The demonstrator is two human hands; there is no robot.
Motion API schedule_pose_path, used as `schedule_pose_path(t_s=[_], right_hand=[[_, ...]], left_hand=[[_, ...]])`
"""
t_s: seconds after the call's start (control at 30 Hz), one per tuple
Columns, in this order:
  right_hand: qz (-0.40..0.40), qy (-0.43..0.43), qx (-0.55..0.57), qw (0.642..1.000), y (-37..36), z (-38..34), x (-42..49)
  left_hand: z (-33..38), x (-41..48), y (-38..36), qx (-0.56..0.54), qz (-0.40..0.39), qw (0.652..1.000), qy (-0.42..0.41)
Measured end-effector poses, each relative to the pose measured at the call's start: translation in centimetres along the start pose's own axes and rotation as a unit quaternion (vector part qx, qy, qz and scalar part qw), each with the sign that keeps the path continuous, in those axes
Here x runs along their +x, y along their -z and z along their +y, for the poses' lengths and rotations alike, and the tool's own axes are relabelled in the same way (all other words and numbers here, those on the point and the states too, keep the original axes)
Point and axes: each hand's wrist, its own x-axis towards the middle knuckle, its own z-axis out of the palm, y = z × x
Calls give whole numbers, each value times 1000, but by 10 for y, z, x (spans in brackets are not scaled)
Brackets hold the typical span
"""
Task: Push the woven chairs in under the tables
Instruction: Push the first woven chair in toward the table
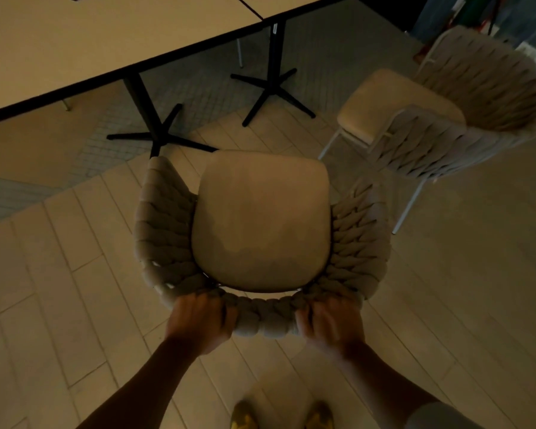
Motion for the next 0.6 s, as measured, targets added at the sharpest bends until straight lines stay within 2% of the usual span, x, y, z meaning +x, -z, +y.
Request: schedule_pose_path(t_s=[0.1, 0.17, 0.3, 0.43, 0.47, 0.6], right_hand=[[20, 66, -10, 998, -4, 1, -3], [17, 82, -17, 996, -5, 5, -3], [-3, -3, 36, 999, 17, 9, -2], [-12, -4, 44, 999, 19, 21, -9], [-11, 12, 39, 999, 14, 26, -12], [59, 167, -30, 984, 0, 37, -21]], left_hand=[[1, 0, -9, 2, 23, 999, -35], [3, 0, -11, -5, 26, 999, -30], [16, -9, -16, -10, -8, 1000, -16], [33, -24, -28, -65, 9, 997, 37], [36, -27, -29, -72, 19, 996, 47], [45, -35, -28, -72, 18, 995, 68]])
